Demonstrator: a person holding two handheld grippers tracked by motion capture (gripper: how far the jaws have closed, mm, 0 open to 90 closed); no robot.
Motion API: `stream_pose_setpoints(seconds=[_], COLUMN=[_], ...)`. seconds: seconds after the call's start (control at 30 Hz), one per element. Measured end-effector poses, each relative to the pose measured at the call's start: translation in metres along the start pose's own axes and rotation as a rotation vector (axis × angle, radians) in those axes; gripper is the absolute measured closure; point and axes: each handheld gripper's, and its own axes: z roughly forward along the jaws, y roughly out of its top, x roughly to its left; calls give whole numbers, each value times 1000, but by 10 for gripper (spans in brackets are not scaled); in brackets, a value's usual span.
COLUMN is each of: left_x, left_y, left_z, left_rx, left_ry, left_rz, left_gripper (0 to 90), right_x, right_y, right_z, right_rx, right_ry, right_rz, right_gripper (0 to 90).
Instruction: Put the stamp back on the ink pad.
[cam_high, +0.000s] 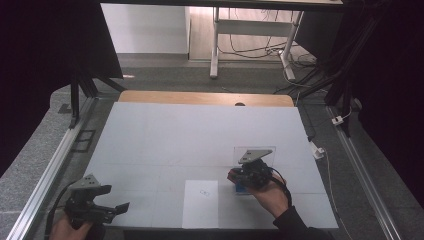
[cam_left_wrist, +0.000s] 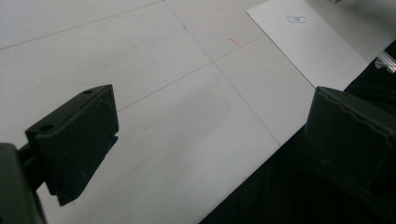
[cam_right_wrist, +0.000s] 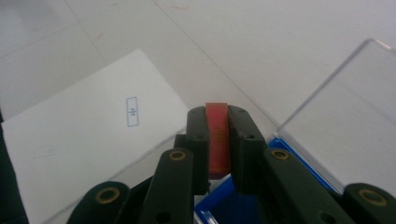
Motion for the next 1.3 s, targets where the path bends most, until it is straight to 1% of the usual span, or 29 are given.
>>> stream_pose_setpoints(seconds=[0.23,0.33,0.5,0.6,0.63,0.77,0.8,0.87,1.0,1.1,1.2,1.3], left_x=[0,0,0,0,0,0,0,0,0,0,0,0], left_y=[0,0,0,0,0,0,0,0,0,0,0,0], left_z=[0,0,0,0,0,0,0,0,0,0,0,0], left_rx=[-1,0,0,0,0,0,0,0,0,0,0,-1], left_ry=[0,1,0,1,1,0,0,0,1,0,0,0], left_rz=[0,1,0,0,0,0,-1,-1,-1,0,0,-1], left_gripper=[30,30,30,30,30,30,30,30,30,30,30,30], right_x=[-10,-15,-23,-30,-30,-36,-37,-38,-42,-43,-44,-44], right_y=[-7,-9,-14,-19,-19,-23,-25,-26,-29,-31,-32,-32], right_z=[-6,-8,-14,-18,-18,-19,-19,-19,-17,-16,-12,-11], right_rx=[14,12,9,14,14,28,38,41,52,58,72,71], right_ry=[-29,-41,-71,-93,-93,-112,-119,-128,-136,-135,-129,-130], right_rz=[18,24,33,50,50,58,63,56,56,67,63,65], right_gripper=[791,791,791,791,791,790,791,791,790,790,791,791])
